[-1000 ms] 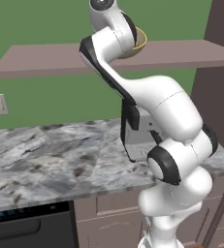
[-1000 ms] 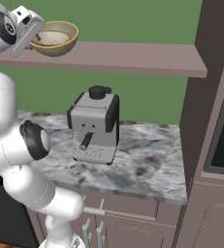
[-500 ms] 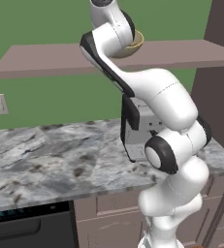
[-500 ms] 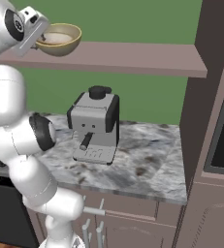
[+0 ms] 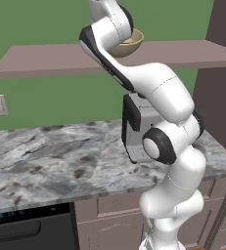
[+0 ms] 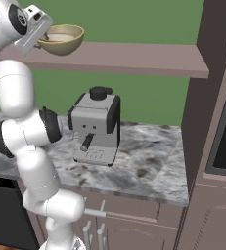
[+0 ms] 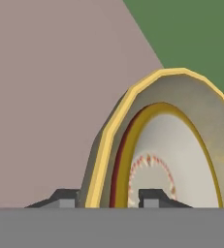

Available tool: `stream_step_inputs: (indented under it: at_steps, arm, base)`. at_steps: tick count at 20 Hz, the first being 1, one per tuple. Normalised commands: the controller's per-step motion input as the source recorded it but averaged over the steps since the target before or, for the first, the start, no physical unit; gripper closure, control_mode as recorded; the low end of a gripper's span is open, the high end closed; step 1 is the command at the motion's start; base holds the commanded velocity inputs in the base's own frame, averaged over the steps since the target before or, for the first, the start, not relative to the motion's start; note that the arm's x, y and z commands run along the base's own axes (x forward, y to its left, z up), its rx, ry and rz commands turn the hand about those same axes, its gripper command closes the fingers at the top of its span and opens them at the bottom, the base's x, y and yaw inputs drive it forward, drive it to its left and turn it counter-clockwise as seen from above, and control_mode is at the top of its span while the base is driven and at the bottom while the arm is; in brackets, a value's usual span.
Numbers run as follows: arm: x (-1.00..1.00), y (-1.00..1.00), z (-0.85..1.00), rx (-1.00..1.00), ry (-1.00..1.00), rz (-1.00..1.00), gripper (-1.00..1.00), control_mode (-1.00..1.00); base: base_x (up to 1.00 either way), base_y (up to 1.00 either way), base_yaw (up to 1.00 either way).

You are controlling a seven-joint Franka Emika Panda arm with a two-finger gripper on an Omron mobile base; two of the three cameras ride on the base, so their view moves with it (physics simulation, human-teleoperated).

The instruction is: Pick up the bowls on the counter and stack them on top of one another in the open cabinet. Place the smaller bowl on top of the larger bowl.

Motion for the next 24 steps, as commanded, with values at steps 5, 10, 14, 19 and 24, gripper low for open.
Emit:
stream_step_inputs:
  at_steps: [5, 10, 14, 19, 24]
  arm:
    - [0.31, 0.0, 0.0, -0.02, 0.0, 0.01, 1.0, -1.0]
    - [0.37, 0.0, -0.01, 0.0, 0.0, 0.03, 1.0, -1.0]
    - [0.33, -0.01, 0.0, 0.0, 0.01, 0.03, 1.0, -1.0]
    - [0.15, 0.0, 0.0, 0.0, 0.02, 0.03, 1.0, -1.0]
    - [0.02, 0.0, -0.02, 0.0, 0.05, 0.01, -1.0, -1.0]
  base:
    - [0.0, 0.0, 0.0]
    - [0.0, 0.0, 0.0]
    - [0.0, 0.0, 0.0]
    - [0.0, 0.0, 0.0]
    - [0.0, 0.0, 0.0]
